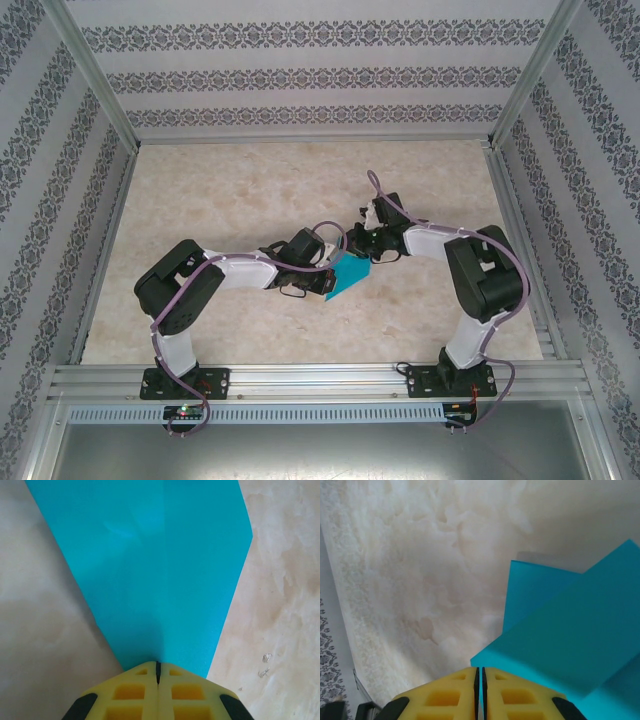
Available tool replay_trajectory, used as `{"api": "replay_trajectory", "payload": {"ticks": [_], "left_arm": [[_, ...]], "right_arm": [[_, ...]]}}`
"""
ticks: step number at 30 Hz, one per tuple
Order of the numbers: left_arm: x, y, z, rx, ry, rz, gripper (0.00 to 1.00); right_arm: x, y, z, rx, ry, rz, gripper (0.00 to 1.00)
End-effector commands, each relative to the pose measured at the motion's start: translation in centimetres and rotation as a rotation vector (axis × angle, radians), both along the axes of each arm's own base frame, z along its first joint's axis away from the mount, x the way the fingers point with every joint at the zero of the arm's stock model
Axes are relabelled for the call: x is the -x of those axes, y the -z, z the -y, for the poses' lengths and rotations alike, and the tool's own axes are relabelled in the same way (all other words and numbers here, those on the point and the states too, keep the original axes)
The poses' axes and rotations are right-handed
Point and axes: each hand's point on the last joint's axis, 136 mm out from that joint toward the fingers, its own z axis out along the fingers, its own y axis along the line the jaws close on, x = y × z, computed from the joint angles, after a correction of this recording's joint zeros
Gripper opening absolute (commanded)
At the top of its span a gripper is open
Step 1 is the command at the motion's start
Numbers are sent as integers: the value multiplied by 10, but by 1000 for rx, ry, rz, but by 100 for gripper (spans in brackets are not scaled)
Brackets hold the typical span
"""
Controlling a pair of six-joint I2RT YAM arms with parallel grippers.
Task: Fold a paper plane with a square sheet of paper (pick it up from the middle)
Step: Fourth fold the wing at the center of the table.
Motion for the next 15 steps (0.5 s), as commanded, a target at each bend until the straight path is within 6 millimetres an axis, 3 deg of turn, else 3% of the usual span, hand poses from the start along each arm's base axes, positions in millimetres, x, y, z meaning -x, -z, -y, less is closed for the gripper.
{"api": "replay_trajectory", "payload": {"ticks": [1, 6, 15], "left_arm": [[39, 56, -39, -194, 15, -176, 0], [42, 59, -42, -201, 18, -184, 0], [52, 66, -49, -219, 23, -210, 0]], "right_arm": [[-4, 7, -7, -26, -7, -10, 12], [-12, 21, 6, 21, 5, -16, 12], [-31, 36, 49, 114, 68, -9, 12]]}}
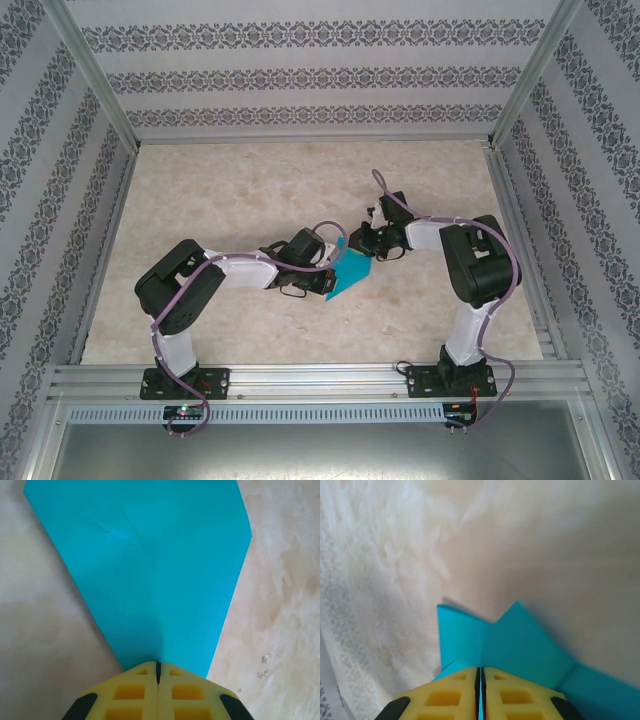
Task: Fold a paper plane with a square sheet of paper (pick it up from the middle)
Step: Fourth fold the wing at the center of the table.
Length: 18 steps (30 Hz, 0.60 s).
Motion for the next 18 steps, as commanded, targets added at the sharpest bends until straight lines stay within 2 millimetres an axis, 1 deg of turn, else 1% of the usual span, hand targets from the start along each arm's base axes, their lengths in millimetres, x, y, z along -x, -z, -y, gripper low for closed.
{"api": "replay_trajectory", "payload": {"ticks": [1, 6, 9, 11, 14, 18], "left_arm": [[52, 66, -51, -224, 21, -209, 0], [53, 61, -48, -203, 20, -212, 0], [50, 54, -43, -180, 19, -207, 0], [47, 47, -38, -166, 23, -203, 0], [41, 37, -33, -162, 30, -187, 0], [30, 17, -21, -125, 35, -157, 2]], "right_arm": [[-12, 8, 20, 55, 23, 15, 12], [-28, 3, 33, 52, 50, 36, 12], [-36, -10, 39, 50, 61, 64, 12], [-37, -21, 42, 52, 60, 80, 13], [-31, -36, 42, 43, 41, 99, 16], [-11, -52, 41, 27, 21, 116, 21]]}}
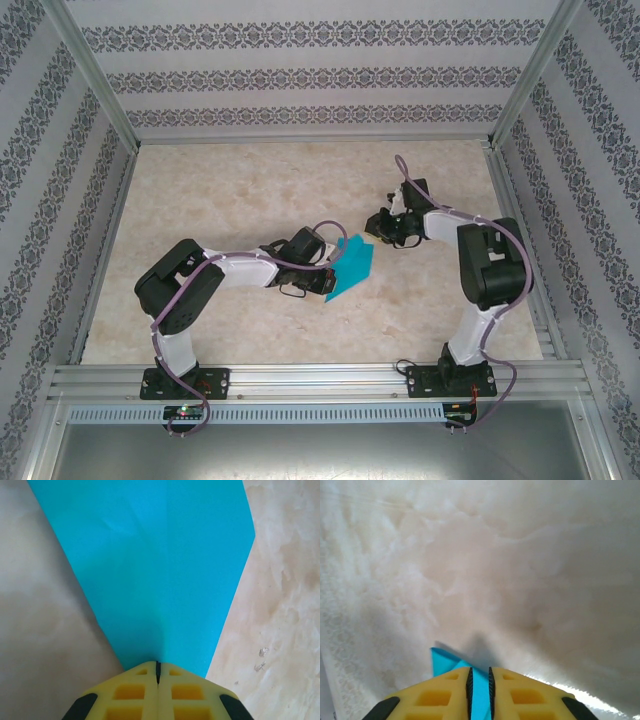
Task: Fold a paper plane with a square sheet of paper (pick it up from the middle)
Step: Fourth fold the wing at the center of the table.
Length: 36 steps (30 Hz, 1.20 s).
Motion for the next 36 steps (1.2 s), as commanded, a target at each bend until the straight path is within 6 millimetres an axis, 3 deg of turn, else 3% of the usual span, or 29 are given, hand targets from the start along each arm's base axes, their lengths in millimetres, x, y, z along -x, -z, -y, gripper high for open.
{"api": "replay_trajectory", "payload": {"ticks": [1, 8, 13, 23, 30, 36], "left_arm": [[25, 15, -17, -105, 31, -113, 3], [3, -34, 6, -9, 29, -34, 15], [-5, -55, 3, -27, 19, 25, 25], [-9, -60, -19, -99, -36, 69, 42], [-6, -52, -19, -57, -51, 31, 44], [-7, -46, -12, 22, -58, -5, 45]], "right_arm": [[21, -22, -1, -4, -41, 36, 22], [63, -34, -6, -51, -57, 37, 29], [82, -34, -20, -111, -67, 21, 35], [91, -11, -57, -119, -150, -33, 45], [93, 7, -69, -99, -172, -74, 47], [90, 9, -75, -107, -170, -71, 47]]}}
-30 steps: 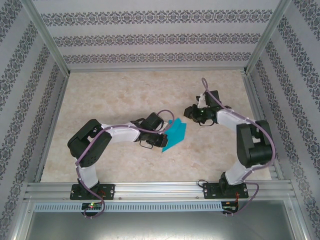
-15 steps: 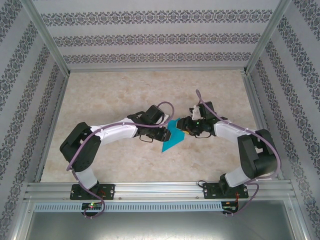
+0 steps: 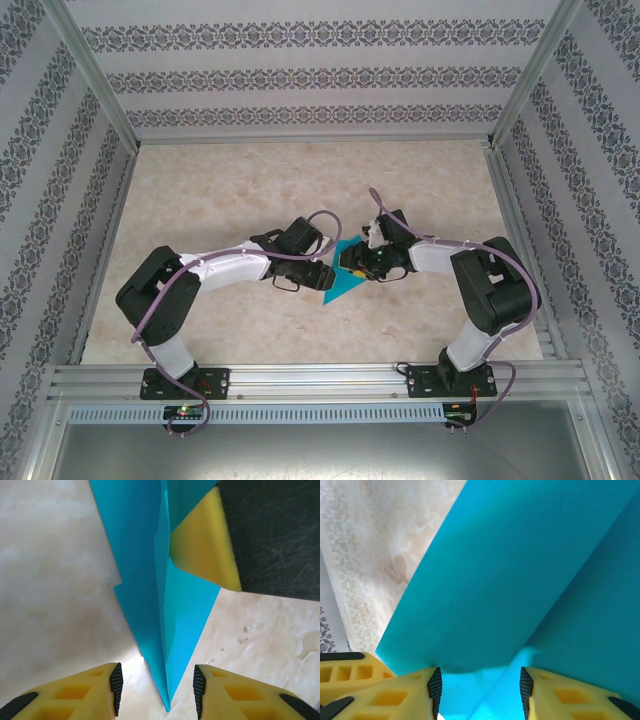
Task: Fold a paper plane with a square sheet of paper (pick it up from the middle)
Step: Fourth fold the wing at the center of the table.
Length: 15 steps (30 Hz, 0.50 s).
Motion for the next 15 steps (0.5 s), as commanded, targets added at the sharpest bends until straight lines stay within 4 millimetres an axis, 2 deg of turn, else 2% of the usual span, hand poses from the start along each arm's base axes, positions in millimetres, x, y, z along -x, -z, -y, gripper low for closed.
{"api": "replay_trajectory", "payload": {"ticks": [1, 5, 11, 15], "left_arm": [[-6, -11, 13, 108, -7, -1, 45], [-5, -6, 20, 140, 11, -15, 45], [-8, 15, 21, 94, 19, -43, 44], [-10, 13, 30, 133, 19, -57, 40]], "right_arm": [[-11, -8, -6, -18, 8, 36, 47], [-13, -11, -3, -20, 21, 41, 47], [-11, -15, 12, -21, 49, 47, 47], [-11, -20, 25, -24, 76, 55, 47]]}}
